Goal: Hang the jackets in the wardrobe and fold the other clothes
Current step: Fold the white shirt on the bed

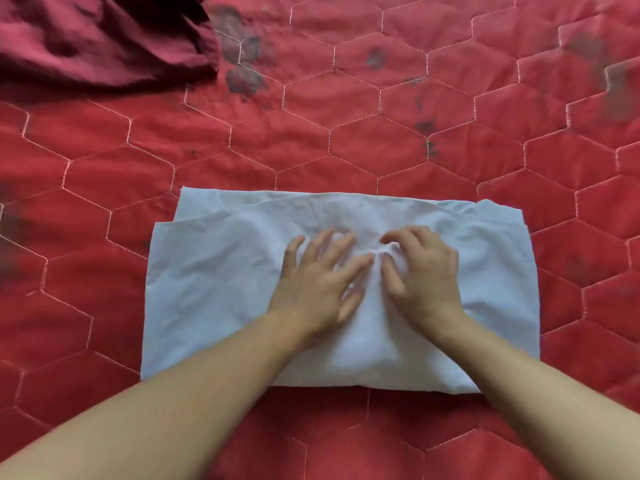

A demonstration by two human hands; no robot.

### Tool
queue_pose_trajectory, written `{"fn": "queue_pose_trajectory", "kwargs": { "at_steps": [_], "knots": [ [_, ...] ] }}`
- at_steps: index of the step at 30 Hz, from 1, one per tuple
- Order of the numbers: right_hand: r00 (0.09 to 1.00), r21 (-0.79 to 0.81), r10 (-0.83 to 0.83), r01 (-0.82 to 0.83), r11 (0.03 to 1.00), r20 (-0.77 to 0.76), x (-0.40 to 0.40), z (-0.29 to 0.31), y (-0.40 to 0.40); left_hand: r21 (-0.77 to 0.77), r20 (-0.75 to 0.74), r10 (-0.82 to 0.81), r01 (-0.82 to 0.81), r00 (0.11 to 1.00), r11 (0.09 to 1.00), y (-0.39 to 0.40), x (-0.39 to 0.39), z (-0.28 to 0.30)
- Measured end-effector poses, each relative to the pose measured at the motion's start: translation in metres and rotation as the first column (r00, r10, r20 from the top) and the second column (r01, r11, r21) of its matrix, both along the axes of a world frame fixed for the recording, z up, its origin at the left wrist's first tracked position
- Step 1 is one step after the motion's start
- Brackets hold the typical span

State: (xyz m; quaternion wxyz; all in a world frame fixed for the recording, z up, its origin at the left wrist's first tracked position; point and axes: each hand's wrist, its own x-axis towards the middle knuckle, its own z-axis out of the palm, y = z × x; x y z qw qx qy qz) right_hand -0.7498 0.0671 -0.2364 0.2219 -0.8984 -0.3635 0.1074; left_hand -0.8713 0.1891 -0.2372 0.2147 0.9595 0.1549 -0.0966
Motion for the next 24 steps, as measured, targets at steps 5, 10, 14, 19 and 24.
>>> {"fn": "queue_pose_trajectory", "kwargs": {
  "at_steps": [5,10,14,19,24],
  "knots": [
    [0.924,-0.103,-0.37,0.378,0.92,0.095,0.066,-0.006,-0.047,0.019,-0.1,-0.119,0.121,0.988,0.992,-0.042,0.051,-0.012],
    [0.756,-0.099,-0.644,0.636,0.765,-0.119,0.104,-0.004,-0.082,0.044,-0.239,-0.123,0.137,0.963,0.99,-0.067,0.083,-0.022],
    [0.823,-0.058,-0.548,0.546,0.836,-0.152,0.106,-0.002,-0.098,0.099,-0.286,-0.085,0.117,0.955,0.988,-0.069,0.084,-0.03],
    [0.947,-0.061,-0.296,0.305,0.95,0.126,0.117,0.014,-0.108,0.111,-0.214,-0.05,0.075,0.976,0.991,-0.07,0.081,-0.033],
    [0.957,0.051,-0.268,0.264,0.963,0.11,0.136,0.016,-0.093,0.083,-0.117,0.02,-0.01,0.993,0.997,-0.07,0.078,-0.033]
  ]
}}
